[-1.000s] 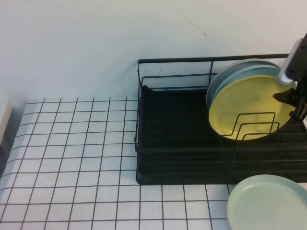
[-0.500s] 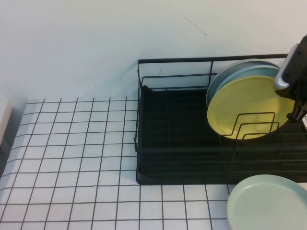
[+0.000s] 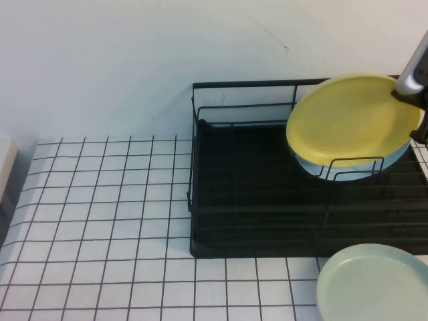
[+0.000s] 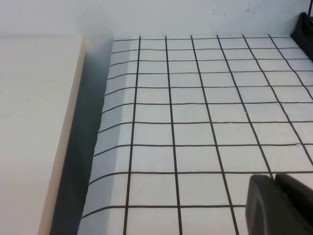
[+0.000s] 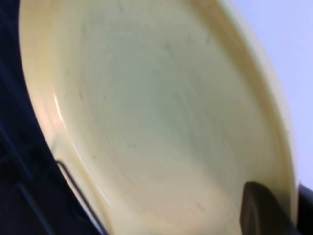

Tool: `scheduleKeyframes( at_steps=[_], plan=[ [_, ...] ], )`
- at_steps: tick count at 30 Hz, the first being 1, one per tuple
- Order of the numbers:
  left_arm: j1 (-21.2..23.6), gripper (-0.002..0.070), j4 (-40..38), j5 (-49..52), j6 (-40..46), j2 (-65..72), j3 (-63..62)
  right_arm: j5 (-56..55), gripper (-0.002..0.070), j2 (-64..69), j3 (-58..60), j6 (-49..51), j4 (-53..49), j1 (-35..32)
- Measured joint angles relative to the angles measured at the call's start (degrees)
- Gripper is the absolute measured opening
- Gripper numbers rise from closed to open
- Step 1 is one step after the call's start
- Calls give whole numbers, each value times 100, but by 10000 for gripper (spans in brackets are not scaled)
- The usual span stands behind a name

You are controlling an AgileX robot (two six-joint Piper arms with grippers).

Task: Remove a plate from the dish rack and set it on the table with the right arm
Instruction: Grasp the plate from the shelf, then place the plate from the table

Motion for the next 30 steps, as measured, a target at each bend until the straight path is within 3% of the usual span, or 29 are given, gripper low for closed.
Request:
scheduleKeyframes(
  at_steps=[9, 13, 19, 23, 27, 30],
  plan=[
    [0, -4, 0, 0, 0, 0, 0, 553, 63, -1345, 0, 802, 210, 0],
    [0, -4, 0, 0, 0, 0, 0, 1227, 63, -2056, 0, 2082, -190, -12],
    [0, -4, 0, 0, 0, 0, 0, 3310, 63, -2530, -11, 4813, -1869, -43],
    [0, -4, 0, 0, 0, 0, 0, 4382, 63, -2543, 219, 5904, -2666, -43],
    [0, -4, 0, 0, 0, 0, 0, 4261, 63, -2556, 1131, 6416, -3009, -43],
    [0, -4, 0, 0, 0, 0, 0, 3582, 63, -2534, 1962, 6750, -3171, -43]
  ],
)
